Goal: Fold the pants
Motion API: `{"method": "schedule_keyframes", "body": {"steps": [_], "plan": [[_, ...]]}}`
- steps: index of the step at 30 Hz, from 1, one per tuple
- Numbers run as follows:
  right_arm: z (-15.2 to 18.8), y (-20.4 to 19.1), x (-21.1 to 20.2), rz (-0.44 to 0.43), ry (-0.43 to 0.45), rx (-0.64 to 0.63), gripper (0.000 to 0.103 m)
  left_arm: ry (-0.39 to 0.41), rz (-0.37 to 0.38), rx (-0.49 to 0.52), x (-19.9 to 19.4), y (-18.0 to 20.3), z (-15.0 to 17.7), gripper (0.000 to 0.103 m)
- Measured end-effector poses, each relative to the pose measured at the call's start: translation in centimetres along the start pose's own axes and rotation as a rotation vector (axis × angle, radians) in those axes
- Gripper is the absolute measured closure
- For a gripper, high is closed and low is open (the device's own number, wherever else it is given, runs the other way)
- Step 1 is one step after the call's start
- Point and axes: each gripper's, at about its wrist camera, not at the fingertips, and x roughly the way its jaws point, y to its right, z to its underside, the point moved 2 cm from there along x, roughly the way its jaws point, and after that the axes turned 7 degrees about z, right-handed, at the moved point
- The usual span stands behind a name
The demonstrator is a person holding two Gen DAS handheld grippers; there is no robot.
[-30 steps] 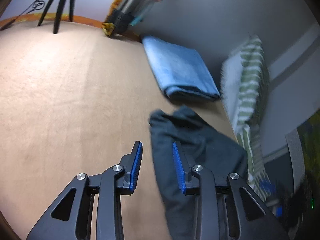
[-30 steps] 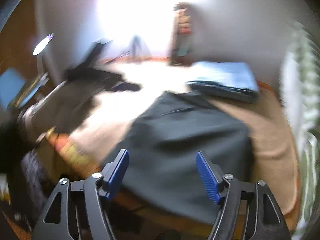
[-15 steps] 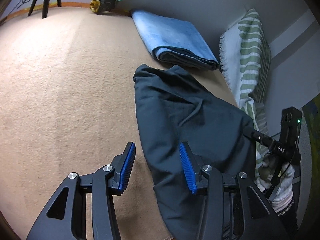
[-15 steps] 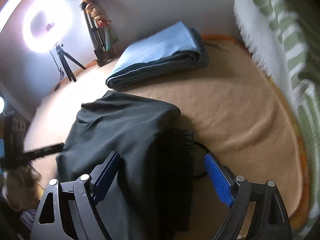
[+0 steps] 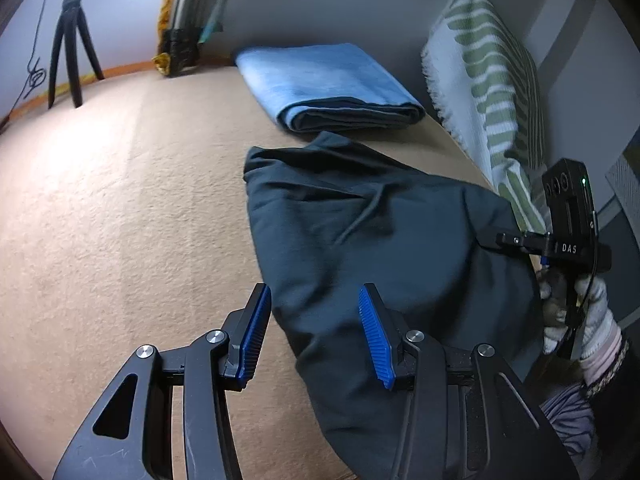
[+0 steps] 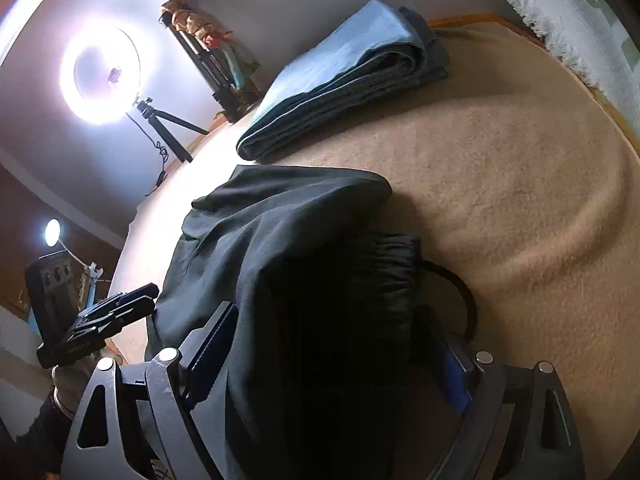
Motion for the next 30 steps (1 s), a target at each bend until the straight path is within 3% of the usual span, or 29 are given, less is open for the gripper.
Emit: {"method": "schedule_keyframes", "body": {"steps": [12,14,18,19,20,22,30], "plan": [[0.6,-0.1,0.1,-0.012,0.02,-0.024,0.025,-0.053,0.019,-0.031,2.6,-0.6,0.0,0.059],[0.7,-0.1,0.0,-0.009,0.021,-0.026,0.034,-0.038,0.051,-0.051,2.6,-0.8,-0.1,0.051],[0.9,0.0,0.2,-0.046,0.01,0.003,0.047,-0.014,0.111,-0.095,2.6,-1.3,-0.4,0.051],[0.8,-0.2,0.1,-0.04,0.014,-0.001,0.05,-0.009,0.121,-0.102,2.7,-1.3,-0.4,0.059],[0.8,-0.4,-0.1,-0.046,0.02,0.005,0.055,-0.009,0.132,-0.11,2.8,-1.4,-0.4,0.077],[0.7,-0.8,-0.6,-0.065,0.03,0.01,0.065,-0.01,0.155,-0.137,3.1,-1.6,-0.5,0.088],[0.6,-3.5,-2.4,-0.029,0.077,-0.053,0.075,0.032,0.171,-0.131,2.1,-0.8,-1.2,0.095]]}}
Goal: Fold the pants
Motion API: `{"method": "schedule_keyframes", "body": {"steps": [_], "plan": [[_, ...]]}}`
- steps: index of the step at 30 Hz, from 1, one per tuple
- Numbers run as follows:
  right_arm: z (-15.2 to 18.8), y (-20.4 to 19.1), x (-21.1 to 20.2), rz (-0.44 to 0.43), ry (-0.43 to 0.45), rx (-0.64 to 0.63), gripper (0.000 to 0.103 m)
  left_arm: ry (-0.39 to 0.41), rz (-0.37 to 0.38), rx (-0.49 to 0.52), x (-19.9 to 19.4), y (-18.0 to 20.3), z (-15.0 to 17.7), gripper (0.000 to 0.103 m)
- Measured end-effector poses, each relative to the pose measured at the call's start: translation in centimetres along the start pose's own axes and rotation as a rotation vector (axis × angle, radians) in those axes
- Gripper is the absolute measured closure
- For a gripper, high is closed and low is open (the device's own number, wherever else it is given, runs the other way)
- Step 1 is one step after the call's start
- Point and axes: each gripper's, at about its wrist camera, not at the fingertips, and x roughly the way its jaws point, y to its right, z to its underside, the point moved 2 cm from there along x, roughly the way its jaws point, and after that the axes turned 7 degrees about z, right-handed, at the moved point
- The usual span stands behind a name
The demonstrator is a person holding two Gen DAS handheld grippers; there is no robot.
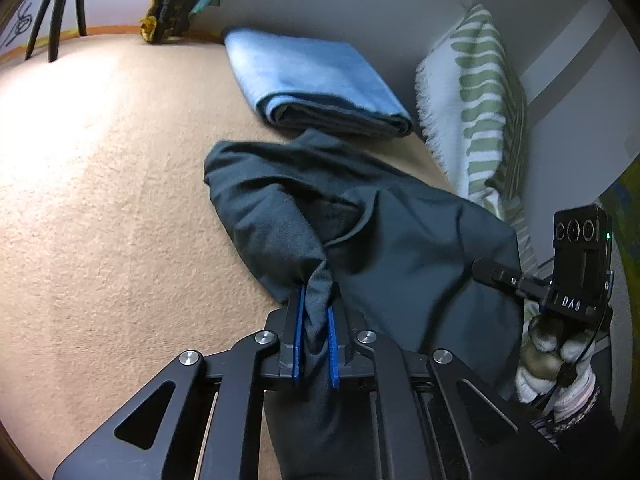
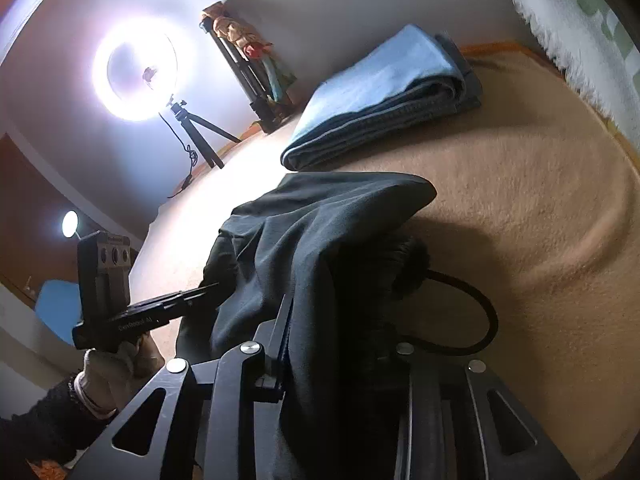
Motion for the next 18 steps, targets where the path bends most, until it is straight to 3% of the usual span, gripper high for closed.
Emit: {"method": "schedule_keyframes", "body": {"steps": [9,18], "plan": [[-1.1,-4.9,-4.2,0.051,0.136,-0.133,0.076,0.094,0.036,0.062,-3.4,2.3,-1.6,0.097],[-4.6,-7.1,-6.5,0.067,0.238,-0.161,0.076,0.191,0.034,0.132,-6.5,3.6,-6.5,0.1]]}}
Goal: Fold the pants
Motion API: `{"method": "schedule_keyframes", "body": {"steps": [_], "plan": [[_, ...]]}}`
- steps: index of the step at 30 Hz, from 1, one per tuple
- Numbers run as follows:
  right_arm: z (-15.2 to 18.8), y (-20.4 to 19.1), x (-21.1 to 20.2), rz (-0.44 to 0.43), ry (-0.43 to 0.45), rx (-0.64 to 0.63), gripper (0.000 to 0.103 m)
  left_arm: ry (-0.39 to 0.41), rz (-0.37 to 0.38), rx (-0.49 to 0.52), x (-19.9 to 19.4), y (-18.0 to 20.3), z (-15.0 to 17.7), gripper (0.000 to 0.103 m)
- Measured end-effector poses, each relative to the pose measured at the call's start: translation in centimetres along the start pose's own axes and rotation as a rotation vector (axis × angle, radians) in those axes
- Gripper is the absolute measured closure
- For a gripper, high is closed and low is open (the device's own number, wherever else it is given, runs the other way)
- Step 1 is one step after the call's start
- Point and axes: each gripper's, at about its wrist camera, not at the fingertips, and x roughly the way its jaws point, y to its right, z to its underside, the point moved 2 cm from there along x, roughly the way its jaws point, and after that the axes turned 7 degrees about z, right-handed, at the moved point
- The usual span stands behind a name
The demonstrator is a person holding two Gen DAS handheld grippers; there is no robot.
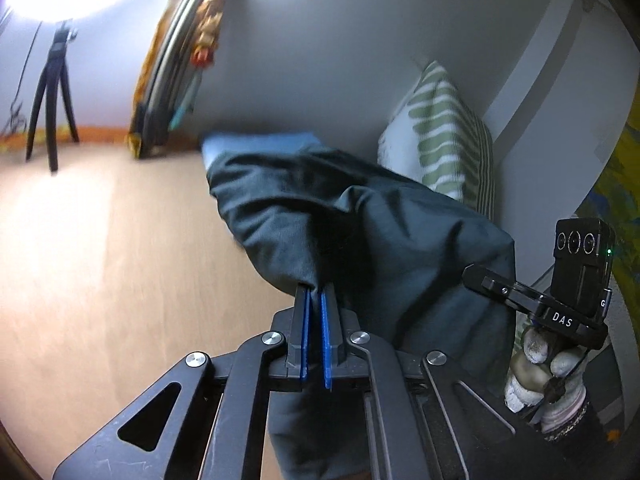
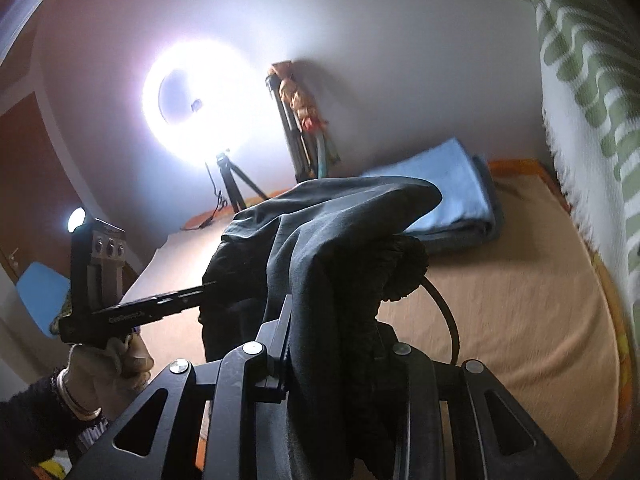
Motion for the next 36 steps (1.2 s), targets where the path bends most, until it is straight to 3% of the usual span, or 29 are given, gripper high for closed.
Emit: {"method": "schedule_keyframes", "body": {"steps": [9,12,16,18,20,24,26,36], "plan": [[-6.9,-0.8,2.8,0.073,0.025,-0.124,0.077,0.086,-0.041,0.093,2.8,0.2,-6.8,0.103],[-9.9,-0.9,4.8,0.105,0.02,-0.174,0.078,0.087,-0.018,0.04,3.9,-1.7,-8.0,0.103],[-11.7,-0.6,6.3,0.111,-0.003,-0.212,0.078,0.036,0.007,-0.102,6.8,-6.6,-6.8,0.099],[-11.8,-0.2,6.8,0.123,-0.02,-0.228,0.078,-0.006,0.043,-0.171,8.6,-8.5,-5.5,0.095],[-11.5,0.7,7.5,0.139,-0.037,-0.22,0.078,-0.032,0.054,-0.221,10.1,-9.7,-4.6,0.074],[-10.9,3.7,8.9,0.16,-0.079,-0.17,0.078,-0.037,0.049,-0.279,12.1,-10.9,-4.3,0.069],[-10.1,5.4,9.3,0.17,-0.102,-0.148,0.078,-0.032,0.041,-0.293,12.8,-11.1,-4.5,0.06],[-7.3,9.8,10.8,0.182,-0.151,-0.077,0.078,-0.065,-0.066,-0.268,16.5,-10.6,-5.1,0.059]]}}
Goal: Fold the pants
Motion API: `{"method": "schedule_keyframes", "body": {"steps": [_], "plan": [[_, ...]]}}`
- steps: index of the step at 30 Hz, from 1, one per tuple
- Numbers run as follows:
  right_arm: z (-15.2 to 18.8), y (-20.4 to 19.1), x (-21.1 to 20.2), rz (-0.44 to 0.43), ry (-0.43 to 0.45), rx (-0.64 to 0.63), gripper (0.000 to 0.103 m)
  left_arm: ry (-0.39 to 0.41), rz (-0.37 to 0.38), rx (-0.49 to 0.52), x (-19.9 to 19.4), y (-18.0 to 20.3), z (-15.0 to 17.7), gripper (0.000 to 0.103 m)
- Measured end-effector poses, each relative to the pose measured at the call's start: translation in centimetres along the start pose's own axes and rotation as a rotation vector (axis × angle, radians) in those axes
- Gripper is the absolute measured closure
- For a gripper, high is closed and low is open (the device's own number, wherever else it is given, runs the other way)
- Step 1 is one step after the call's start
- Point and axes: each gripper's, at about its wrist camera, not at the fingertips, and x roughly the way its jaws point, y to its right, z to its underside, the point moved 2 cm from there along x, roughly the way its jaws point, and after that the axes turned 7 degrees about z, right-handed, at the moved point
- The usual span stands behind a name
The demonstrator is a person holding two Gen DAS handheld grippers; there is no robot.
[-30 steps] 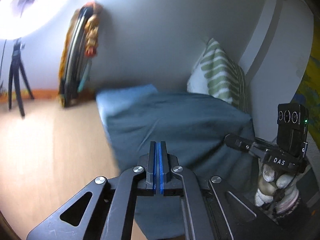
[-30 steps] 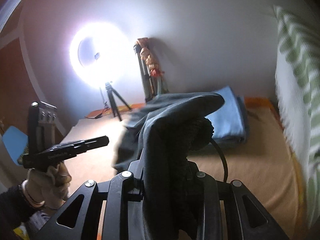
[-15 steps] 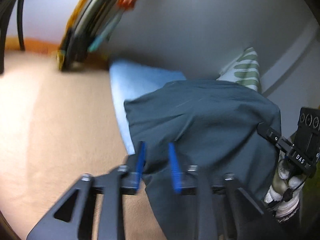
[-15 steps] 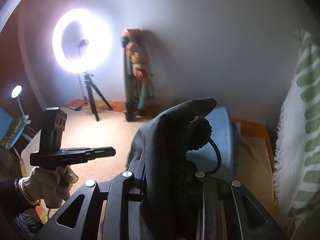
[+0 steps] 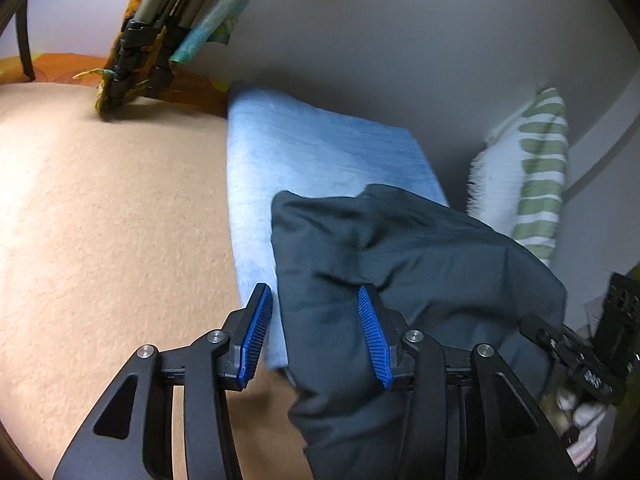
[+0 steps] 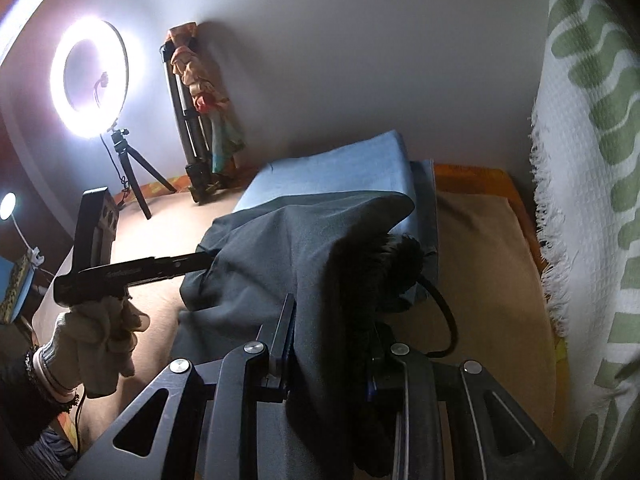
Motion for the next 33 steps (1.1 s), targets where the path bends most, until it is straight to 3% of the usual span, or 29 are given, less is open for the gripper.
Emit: {"method": "schedule_keyframes", "body": {"steps": [3,5,8,11,18,26,33], "plan": [[0.1,-0.2,0.3,0.003,-0.002,-0.011,0.078,0.017,-0.019,0.032,0.4,0.1,-0.3,0.06],[0.2,-0.2,0.6,0.003,-0.002,-0.008,0.078,0.03,-0.038,0.053,0.4,0.3,-0.4,0.081],[0.3,-0.3,0.7,0.004,-0.001,-0.005,0.078,0.045,-0.044,0.108,0.0,0.9,-0.3,0.098],[0.4,-0.7,0.3,0.01,0.004,-0.013,0.078,0.053,-0.037,0.174,-0.9,2.0,0.1,0.1],[0.0,-2.9,-2.6,0.032,0.06,-0.076,0.078,0.127,0.038,0.202,-5.7,3.8,-0.8,0.101],[-3.3,-5.3,-5.5,0.008,0.151,-0.136,0.078,0.222,0.047,0.268,-10.5,6.3,-5.5,0.101],[-7.6,-6.0,-5.0,0.005,0.194,-0.166,0.078,0.267,0.004,0.306,-10.1,7.2,-9.7,0.101]]}}
